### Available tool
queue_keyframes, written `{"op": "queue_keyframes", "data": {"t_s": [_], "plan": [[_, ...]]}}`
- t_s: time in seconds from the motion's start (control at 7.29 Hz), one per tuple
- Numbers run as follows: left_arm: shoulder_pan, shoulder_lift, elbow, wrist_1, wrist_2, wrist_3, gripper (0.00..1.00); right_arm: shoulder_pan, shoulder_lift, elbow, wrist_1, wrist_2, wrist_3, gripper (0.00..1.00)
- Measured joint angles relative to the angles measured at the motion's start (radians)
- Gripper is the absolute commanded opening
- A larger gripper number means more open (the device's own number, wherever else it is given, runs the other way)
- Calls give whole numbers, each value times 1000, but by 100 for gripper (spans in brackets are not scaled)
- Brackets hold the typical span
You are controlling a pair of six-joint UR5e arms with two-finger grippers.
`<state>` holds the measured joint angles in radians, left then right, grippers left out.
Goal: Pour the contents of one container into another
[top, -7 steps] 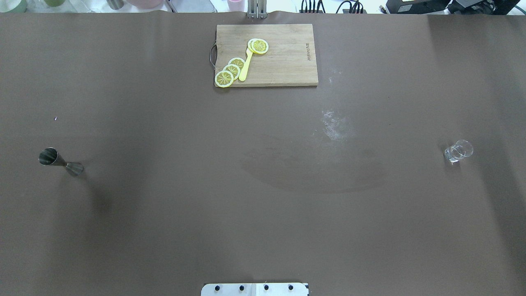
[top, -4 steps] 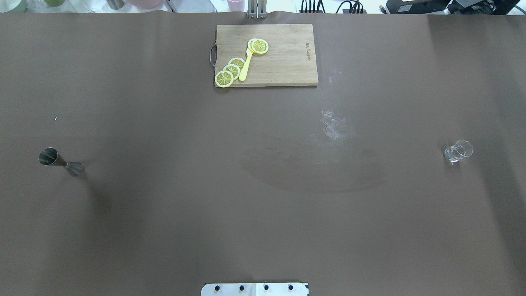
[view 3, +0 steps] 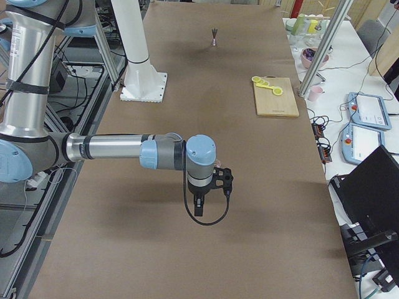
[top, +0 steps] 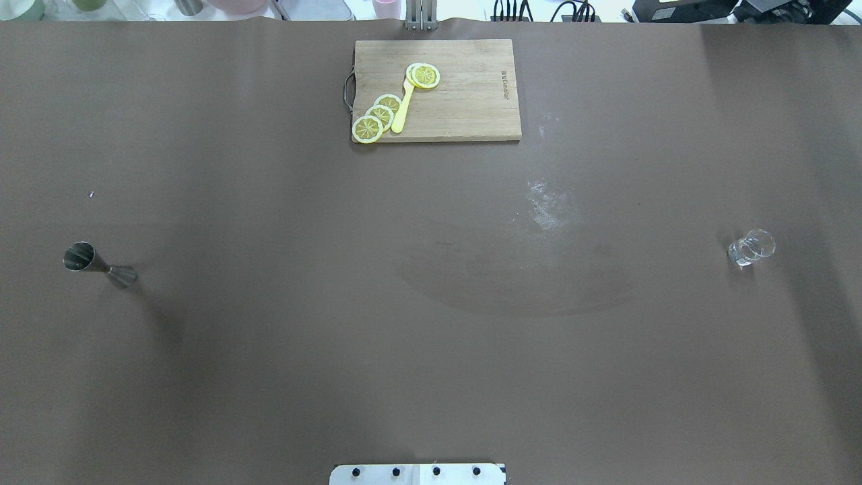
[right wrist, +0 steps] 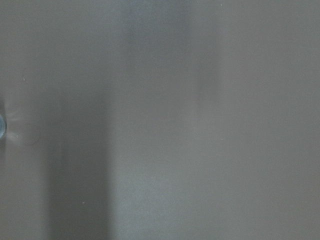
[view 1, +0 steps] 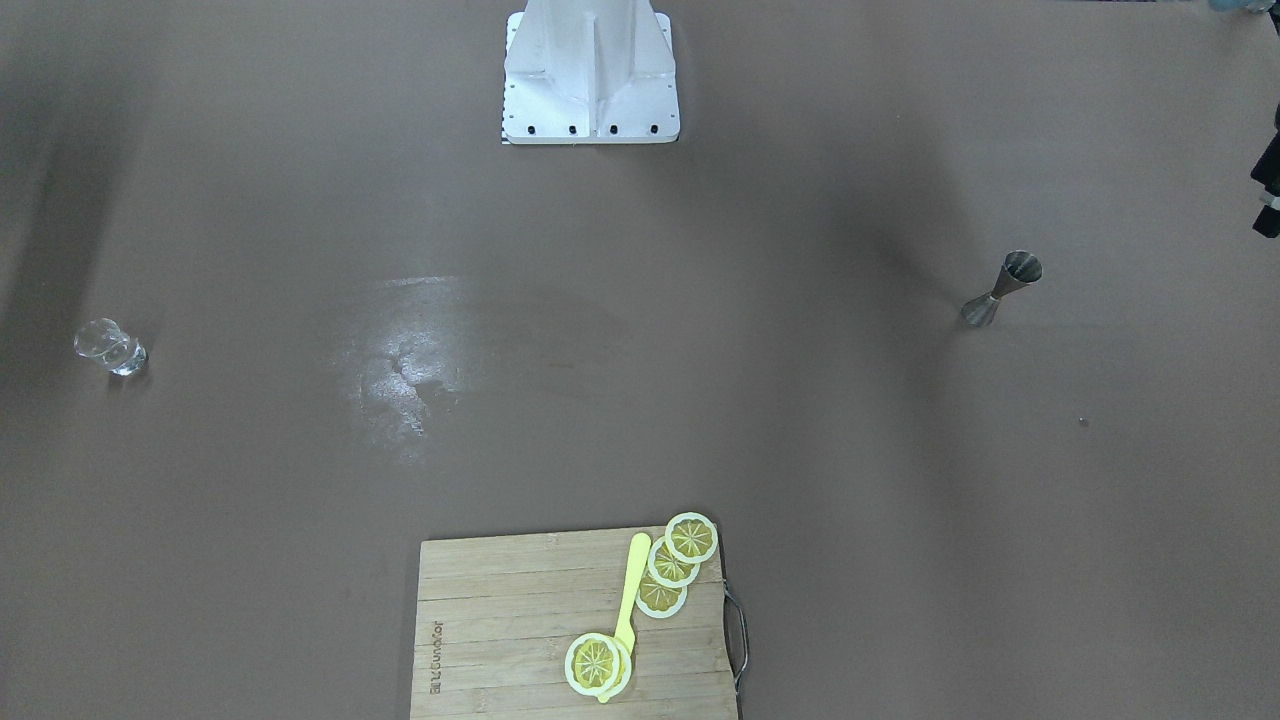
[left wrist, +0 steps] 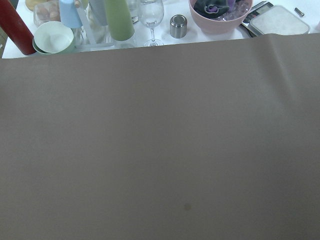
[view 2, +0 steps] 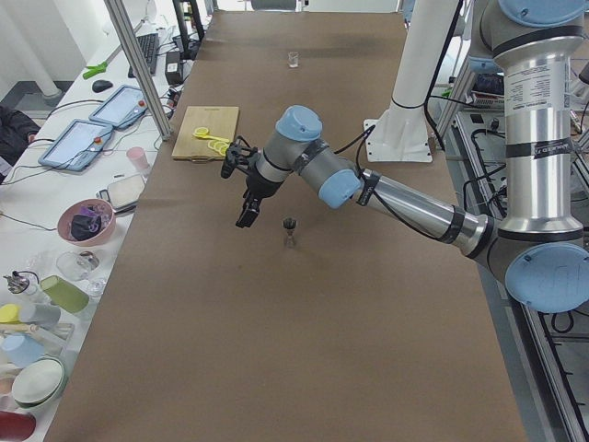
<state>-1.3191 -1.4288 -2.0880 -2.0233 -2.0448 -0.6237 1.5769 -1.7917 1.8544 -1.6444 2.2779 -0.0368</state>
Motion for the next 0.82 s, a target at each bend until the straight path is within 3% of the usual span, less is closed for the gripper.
{"op": "queue_keyframes", "data": {"t_s": [0.82], "plan": [[258,173,-13,-457,377,-174,96,1,0,1,0,0,0,100]]}}
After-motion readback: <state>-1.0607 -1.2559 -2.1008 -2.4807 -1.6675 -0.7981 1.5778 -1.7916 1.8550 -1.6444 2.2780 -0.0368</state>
